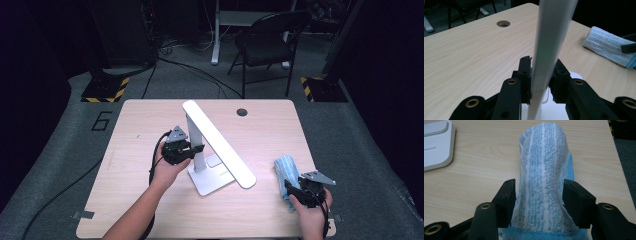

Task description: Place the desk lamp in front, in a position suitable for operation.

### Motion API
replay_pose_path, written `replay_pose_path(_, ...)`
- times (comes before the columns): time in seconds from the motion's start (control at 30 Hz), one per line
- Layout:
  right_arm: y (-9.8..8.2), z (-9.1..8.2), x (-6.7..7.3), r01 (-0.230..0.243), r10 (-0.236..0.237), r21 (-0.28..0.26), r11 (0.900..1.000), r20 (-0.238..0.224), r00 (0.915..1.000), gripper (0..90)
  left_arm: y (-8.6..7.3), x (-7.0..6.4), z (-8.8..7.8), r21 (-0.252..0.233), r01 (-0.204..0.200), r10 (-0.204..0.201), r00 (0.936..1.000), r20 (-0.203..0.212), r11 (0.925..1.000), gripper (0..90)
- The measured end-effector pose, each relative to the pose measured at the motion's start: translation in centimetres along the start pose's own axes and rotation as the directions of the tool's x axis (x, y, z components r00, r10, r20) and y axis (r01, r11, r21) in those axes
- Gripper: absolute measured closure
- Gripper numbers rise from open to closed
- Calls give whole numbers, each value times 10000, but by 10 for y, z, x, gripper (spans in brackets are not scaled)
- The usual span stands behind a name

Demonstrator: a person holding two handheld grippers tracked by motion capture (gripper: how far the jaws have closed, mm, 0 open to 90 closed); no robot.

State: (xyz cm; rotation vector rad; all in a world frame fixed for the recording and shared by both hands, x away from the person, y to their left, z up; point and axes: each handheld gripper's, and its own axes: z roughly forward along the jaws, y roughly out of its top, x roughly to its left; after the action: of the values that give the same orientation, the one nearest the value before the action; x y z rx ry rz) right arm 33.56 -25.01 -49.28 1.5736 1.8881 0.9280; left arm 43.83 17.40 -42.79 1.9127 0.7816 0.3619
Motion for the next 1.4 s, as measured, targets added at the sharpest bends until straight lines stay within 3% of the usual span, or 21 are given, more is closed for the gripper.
replay_pose_path(0.23, 7, -11, 5, 146, -142, -731, 9972, 64, 9999, 441, -5, -1, -8, -12, 5, -5, 9999, -119, 10000, 747)
replay_pose_path(0.27, 8, -13, 7, 212, -211, -756, 9969, 30, 9998, 441, -7, -3, -11, -189, 311, -315, 9993, -190, 9993, 748)
replay_pose_path(0.5, 12, -16, 20, 662, -672, -973, 9931, -73, 9977, 440, -14, -4, -19, -353, 545, -558, 9977, -395, 9979, 738)
replay_pose_path(0.7, 12, -14, 29, 717, -759, -887, 9935, -458, 9961, 439, -19, -12, -27, -374, 465, -471, 9988, -144, 9982, 672)
replay_pose_path(0.73, 12, -14, 31, 721, -766, -861, 9937, -491, 9959, 438, -20, -14, -30, -220, 213, -215, 9997, -87, 9995, 672)
replay_pose_path(1.0, 11, -7, 46, 1010, -1085, -750, 9921, -1039, 9887, 435, -27, -26, -35, -228, 184, -180, 9997, 142, 9996, 640)
replay_pose_path(1.03, 11, -7, 46, 1010, -1085, -750, 9921, -1039, 9887, 435, -28, -28, -36, -143, 320, -317, 9993, 208, 9994, 640)
replay_pose_path(1.13, 10, -3, 52, 1182, -1268, -734, 9903, -1251, 9840, 434, -29, -27, -37, -97, 69, -65, 9991, 413, 9999, 609)
replay_pose_path(1.3, 9, 1, 64, 1447, -1527, -584, 9877, -1712, 9733, 435, -23, -22, -34, -199, 194, -180, 9975, 681, 9996, 561)
replay_pose_path(1.33, 9, 2, 70, 1656, -1739, -589, 9844, -1903, 9662, 434, -20, -21, -32, -256, -22, 39, 9977, 674, 9997, 553)
replay_pose_path(1.4, 9, 5, 76, 1828, -1917, -619, 9812, -2036, 9601, 434, -15, -21, -30, -270, -65, 89, 9961, 882, 9996, 540)
